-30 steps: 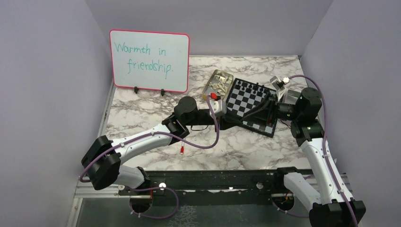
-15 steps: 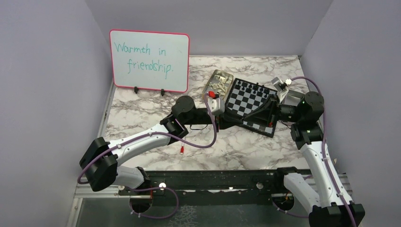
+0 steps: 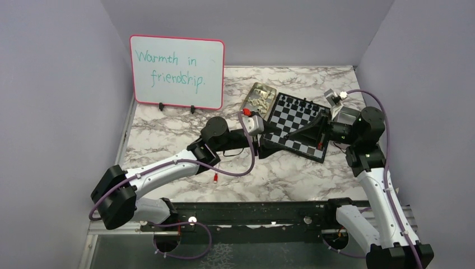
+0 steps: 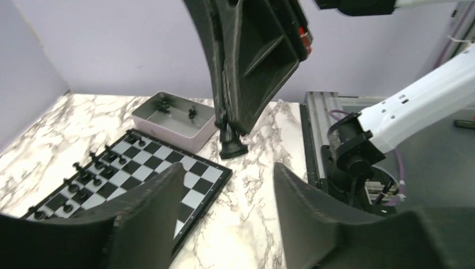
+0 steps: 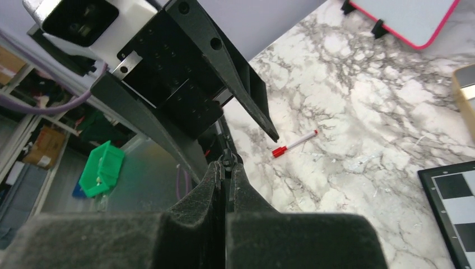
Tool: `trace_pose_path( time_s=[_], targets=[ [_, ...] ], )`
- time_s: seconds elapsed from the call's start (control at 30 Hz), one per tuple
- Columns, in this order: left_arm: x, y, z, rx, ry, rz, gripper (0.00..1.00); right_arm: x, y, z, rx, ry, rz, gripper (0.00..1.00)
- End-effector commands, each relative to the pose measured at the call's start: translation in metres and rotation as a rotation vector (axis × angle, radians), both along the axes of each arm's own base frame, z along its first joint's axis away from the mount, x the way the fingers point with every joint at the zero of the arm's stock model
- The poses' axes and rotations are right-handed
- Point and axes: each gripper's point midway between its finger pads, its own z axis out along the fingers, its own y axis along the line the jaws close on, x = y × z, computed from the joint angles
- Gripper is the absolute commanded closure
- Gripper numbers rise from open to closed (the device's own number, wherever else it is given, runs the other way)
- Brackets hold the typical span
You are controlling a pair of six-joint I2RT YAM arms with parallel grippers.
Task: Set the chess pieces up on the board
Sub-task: Pick up the chess piece from the storage box.
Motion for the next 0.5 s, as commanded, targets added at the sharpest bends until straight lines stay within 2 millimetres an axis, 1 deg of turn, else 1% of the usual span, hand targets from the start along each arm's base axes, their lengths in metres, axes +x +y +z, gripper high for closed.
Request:
trace_pose_path(
  time_s=[0.0, 0.1, 0.13, 0.2, 0.23, 0.33, 0.47],
  targets=[
    [0.013, 0.014, 0.005, -0.029, -0.01, 0.12, 0.34, 0.014, -0.006, 0.005, -0.042, -0.024, -0.128, 0.99],
    [0.022, 0.021, 0.002, -0.031, 0.012, 0.189, 0.24, 0.021, -0.01, 0.005, -0.059, -0.015, -0.182, 0.99],
    [0.022, 0.023, 0.002, -0.029, 0.011, 0.201, 0.19, 0.022, -0.01, 0.004, -0.063, -0.014, -0.19, 0.99],
    [0.024, 0.028, 0.0, -0.016, -0.009, 0.223, 0.04, 0.027, -0.013, 0.003, -0.075, -0.034, -0.223, 0.99],
    [0.026, 0.031, -0.005, 0.001, 0.001, 0.246, 0.01, 0.03, -0.015, 0.002, -0.084, -0.044, -0.241, 0.99],
    [0.038, 0.04, -0.014, 0.046, 0.004, 0.33, 0.01, 0.045, -0.022, -0.003, -0.124, -0.029, -0.317, 0.99],
    [0.052, 0.052, -0.037, 0.147, 0.084, 0.441, 0.01, 0.067, -0.034, -0.013, -0.184, 0.02, -0.431, 0.99]
  ],
)
